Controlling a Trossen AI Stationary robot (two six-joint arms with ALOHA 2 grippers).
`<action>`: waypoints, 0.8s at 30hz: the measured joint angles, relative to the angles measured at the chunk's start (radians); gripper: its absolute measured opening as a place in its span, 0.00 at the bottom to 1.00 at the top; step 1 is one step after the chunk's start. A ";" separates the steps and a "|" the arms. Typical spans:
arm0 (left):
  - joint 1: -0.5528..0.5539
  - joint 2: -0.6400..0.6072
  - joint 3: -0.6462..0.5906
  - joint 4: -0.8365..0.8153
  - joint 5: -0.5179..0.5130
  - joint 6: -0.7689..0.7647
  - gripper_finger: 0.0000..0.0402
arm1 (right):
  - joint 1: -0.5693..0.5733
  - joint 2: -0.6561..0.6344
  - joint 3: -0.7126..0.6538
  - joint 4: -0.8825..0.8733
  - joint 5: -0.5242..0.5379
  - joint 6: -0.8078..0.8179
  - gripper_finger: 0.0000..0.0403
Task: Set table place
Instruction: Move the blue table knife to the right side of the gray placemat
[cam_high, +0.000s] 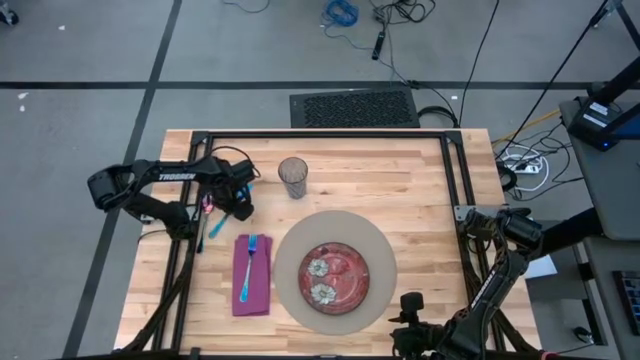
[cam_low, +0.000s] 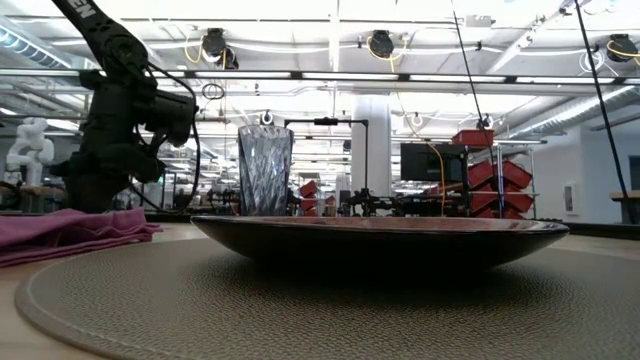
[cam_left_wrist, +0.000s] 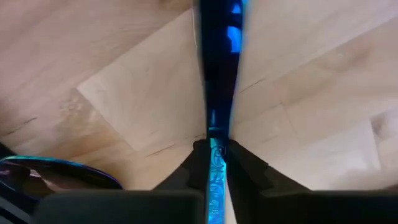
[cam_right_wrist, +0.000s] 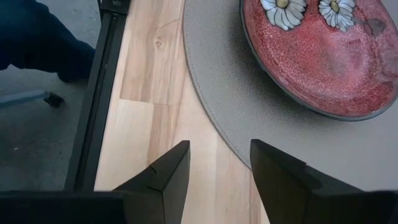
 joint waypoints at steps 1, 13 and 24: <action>-0.006 0.002 0.000 0.000 -0.003 0.004 0.03 | 0.000 0.000 0.000 0.000 0.000 0.000 0.39; -0.047 -0.018 0.040 -0.024 -0.043 -0.013 0.00 | 0.002 0.000 0.000 0.001 0.017 -0.011 0.39; -0.090 -0.026 0.101 -0.031 -0.029 -0.025 0.01 | 0.001 0.000 0.000 0.001 0.019 -0.026 0.39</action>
